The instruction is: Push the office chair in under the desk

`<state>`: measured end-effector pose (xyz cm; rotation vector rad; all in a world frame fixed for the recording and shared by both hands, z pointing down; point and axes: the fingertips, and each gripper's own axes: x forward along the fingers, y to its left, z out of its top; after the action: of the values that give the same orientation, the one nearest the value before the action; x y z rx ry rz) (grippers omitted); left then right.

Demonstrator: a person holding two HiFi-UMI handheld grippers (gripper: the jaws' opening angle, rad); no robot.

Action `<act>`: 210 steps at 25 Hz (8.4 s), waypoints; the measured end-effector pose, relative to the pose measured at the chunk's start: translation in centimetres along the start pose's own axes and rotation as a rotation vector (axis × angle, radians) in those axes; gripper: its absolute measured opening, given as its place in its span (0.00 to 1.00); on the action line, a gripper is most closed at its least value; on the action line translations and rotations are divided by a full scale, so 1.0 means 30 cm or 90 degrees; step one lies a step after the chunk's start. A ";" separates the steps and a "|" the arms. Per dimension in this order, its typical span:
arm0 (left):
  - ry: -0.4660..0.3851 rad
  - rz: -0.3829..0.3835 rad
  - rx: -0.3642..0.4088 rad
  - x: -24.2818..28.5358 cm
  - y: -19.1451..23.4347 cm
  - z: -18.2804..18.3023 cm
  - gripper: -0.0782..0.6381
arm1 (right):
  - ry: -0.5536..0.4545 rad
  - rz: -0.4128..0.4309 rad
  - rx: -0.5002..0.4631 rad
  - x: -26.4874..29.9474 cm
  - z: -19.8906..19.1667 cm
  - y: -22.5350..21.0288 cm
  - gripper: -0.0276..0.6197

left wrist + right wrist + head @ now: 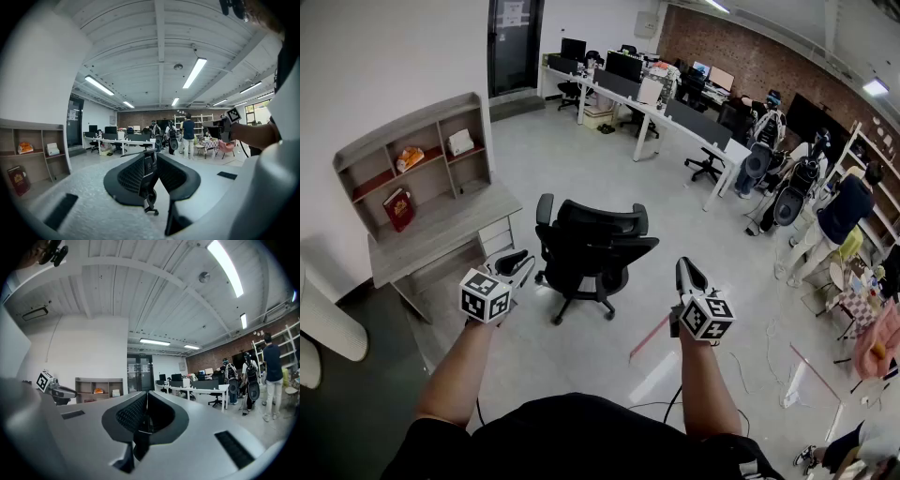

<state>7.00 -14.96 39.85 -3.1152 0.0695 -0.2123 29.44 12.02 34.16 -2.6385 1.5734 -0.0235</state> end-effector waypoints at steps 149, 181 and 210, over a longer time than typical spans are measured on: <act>0.714 -0.284 0.422 1.163 0.550 -1.102 0.58 | 0.672 0.395 -0.547 1.052 -1.236 -0.573 0.50; 0.724 -0.229 0.468 1.164 0.531 -1.136 0.56 | 0.676 0.461 -0.680 1.086 -1.352 -0.611 0.42; 0.759 -0.218 0.469 1.081 0.511 -1.144 0.55 | 0.681 0.459 -0.707 1.013 -1.345 -0.563 0.36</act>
<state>33.76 -32.27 77.91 -1.8724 -0.4141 -1.5874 56.78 -8.78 74.87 -2.4436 3.7068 -0.8710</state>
